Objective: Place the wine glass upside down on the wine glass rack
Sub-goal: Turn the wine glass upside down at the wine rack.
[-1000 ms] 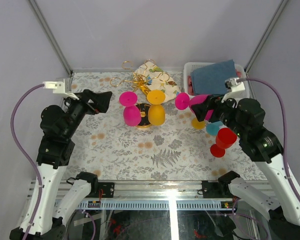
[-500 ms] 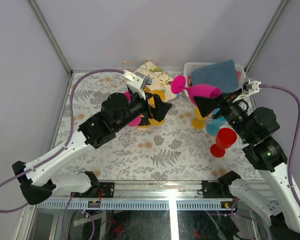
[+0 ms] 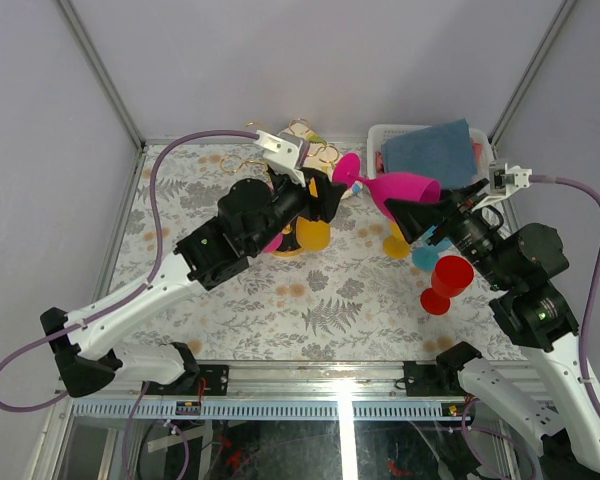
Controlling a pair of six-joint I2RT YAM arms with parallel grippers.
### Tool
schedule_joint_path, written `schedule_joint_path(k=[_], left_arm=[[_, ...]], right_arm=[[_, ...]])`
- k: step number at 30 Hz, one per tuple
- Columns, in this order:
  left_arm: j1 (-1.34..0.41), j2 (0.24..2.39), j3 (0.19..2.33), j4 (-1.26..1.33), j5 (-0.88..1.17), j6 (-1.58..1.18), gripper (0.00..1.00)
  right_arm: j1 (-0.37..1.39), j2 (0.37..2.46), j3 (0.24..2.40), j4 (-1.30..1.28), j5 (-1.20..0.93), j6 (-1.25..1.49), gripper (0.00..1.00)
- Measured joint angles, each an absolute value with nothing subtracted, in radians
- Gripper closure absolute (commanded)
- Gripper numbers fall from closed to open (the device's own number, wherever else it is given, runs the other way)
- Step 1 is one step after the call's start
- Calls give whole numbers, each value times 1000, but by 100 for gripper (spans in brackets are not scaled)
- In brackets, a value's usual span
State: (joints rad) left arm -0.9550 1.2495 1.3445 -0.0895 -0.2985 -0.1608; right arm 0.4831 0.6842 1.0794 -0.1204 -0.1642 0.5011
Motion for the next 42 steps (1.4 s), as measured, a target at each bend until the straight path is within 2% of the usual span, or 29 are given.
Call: schedule_joint_path(k=[5, 8, 10, 11, 14, 23, 32, 37, 42], left_arm=[[-955, 1275, 1357, -74, -307, -141, 58], [-955, 1279, 1358, -67, -305, -137, 81], [-958, 1279, 1358, -60, -299, -138, 98], [-964, 1278, 1358, -60, -295, -136, 100], [-967, 1272, 1359, -54, -291, -140, 100], [-975, 1158, 1321, -134, -302, -113, 100], [-967, 979, 1238, -297, -328, -17, 100], [-967, 896, 1197, -343, -244, 107, 100], [-967, 889, 1195, -408, -160, 216, 100]], right_arm=[[483, 685, 1074, -118, -190, 521, 23], [483, 684, 1073, -116, -203, 529, 23], [483, 686, 1068, -113, -210, 533, 16], [483, 686, 1066, -113, -213, 534, 11], [483, 691, 1066, -124, -223, 528, 1], [484, 673, 1066, -151, -261, 420, 1], [483, 537, 1045, -166, -216, 225, 0], [483, 485, 899, -27, -204, 72, 5], [483, 537, 833, 47, -247, -31, 12]])
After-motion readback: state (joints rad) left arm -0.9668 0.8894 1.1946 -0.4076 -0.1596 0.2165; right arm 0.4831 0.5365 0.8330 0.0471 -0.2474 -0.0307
